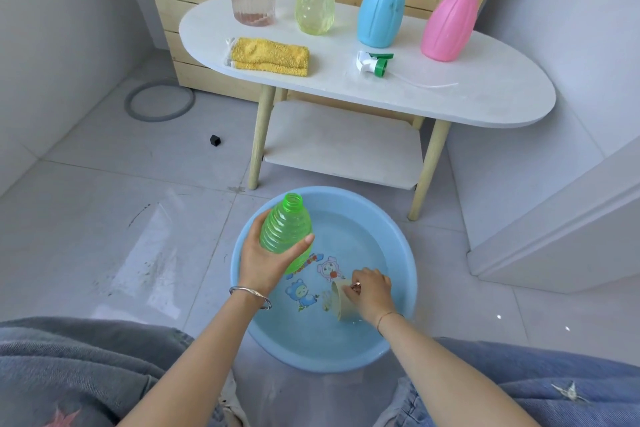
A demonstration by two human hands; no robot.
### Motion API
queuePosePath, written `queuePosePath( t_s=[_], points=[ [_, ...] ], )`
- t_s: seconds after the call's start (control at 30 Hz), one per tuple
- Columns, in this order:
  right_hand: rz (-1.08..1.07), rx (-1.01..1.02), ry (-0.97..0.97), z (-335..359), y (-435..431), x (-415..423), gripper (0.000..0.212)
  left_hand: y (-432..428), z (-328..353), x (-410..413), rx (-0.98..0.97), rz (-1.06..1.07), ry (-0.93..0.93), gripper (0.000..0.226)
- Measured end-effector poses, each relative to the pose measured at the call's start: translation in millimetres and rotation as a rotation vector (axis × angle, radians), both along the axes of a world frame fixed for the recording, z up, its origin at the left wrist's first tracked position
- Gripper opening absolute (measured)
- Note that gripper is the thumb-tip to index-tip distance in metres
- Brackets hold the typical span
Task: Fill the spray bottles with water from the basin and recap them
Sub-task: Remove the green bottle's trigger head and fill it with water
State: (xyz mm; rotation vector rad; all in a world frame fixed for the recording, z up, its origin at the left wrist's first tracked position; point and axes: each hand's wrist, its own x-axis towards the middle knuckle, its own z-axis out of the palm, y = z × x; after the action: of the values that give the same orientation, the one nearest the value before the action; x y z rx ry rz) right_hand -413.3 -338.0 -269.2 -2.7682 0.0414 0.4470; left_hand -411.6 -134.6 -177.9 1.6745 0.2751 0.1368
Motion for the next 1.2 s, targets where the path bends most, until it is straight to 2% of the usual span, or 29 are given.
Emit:
queuePosePath(
  t_s=[0.1,0.3,0.47,0.63,0.83,0.97,1.1,1.2],
  points=[
    [-0.125,0.182,0.000,1.2,1.7,4.0,0.042,-1.0,0.7,0.3,-0.004,0.003,-0.007,0.053],
    [-0.538,0.728,0.007,31.8,-0.2,15.1,0.039,-0.2,4.0,-1.1,-0.031,0.000,-0.015,0.055],
    [-0.633,0.970,-0.114,90.0,-2.8,29.9,0.024,0.1,12.9,-4.4,-0.075,0.024,-0.032,0.061],
    [-0.601,1.048,-0.239,153.2,-14.2,48.8,0.022,-3.3,18.5,-6.3,-0.085,0.014,-0.052,0.058],
    [-0.451,1.098,-0.321,222.8,-29.6,54.7,0.047,-9.7,18.0,-10.6,-0.052,-0.056,-0.025,0.073],
    [-0.335,1.099,-0.363,251.7,-33.5,45.2,0.037,-16.0,17.3,-13.4,-0.031,-0.098,-0.020,0.083],
    [-0.255,1.094,-0.398,264.5,-31.9,31.2,0.053,-21.8,15.9,-16.7,-0.015,-0.152,-0.035,0.079],
    [-0.218,1.055,-0.434,269.4,-28.4,21.0,0.037,-24.9,16.3,-19.7,0.000,-0.176,-0.049,0.076]
  ],
)
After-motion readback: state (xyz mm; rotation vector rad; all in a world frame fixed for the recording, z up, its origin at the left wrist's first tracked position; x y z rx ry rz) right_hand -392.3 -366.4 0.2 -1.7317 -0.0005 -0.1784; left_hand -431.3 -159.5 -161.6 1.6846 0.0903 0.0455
